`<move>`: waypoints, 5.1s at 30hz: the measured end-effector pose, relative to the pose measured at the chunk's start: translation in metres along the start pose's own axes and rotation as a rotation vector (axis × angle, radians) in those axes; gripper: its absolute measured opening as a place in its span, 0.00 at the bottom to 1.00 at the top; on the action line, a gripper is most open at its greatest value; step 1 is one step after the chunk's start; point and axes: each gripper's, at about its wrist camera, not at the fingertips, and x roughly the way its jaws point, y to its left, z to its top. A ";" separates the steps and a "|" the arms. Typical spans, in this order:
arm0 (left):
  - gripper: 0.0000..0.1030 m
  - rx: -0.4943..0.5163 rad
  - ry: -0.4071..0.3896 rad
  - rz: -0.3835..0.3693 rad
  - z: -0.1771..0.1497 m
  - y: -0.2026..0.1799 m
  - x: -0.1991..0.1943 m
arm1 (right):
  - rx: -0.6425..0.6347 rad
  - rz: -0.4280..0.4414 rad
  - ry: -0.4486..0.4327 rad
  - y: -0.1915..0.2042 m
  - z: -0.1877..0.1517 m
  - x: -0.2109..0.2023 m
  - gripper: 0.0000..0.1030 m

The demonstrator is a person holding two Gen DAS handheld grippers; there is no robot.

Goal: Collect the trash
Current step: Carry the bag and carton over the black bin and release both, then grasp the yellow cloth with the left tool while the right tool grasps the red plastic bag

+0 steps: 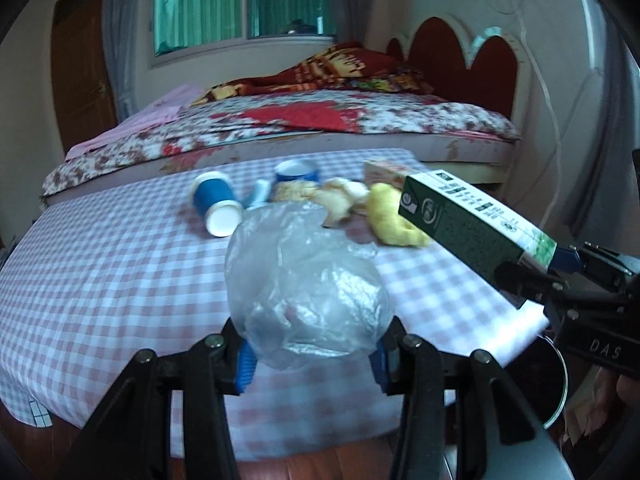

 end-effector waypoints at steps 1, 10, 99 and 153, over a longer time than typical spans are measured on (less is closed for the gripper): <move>0.45 0.008 -0.002 -0.011 -0.001 -0.006 -0.002 | 0.006 -0.011 -0.005 -0.004 -0.003 -0.007 0.55; 0.45 0.080 -0.021 -0.122 -0.005 -0.061 -0.016 | 0.089 -0.118 -0.044 -0.051 -0.034 -0.070 0.55; 0.99 0.185 0.179 -0.311 -0.065 -0.211 0.008 | 0.398 -0.348 0.186 -0.206 -0.186 -0.120 0.99; 0.32 -0.026 0.142 -0.224 0.057 -0.066 0.147 | 0.090 0.016 0.170 -0.138 0.041 0.135 0.25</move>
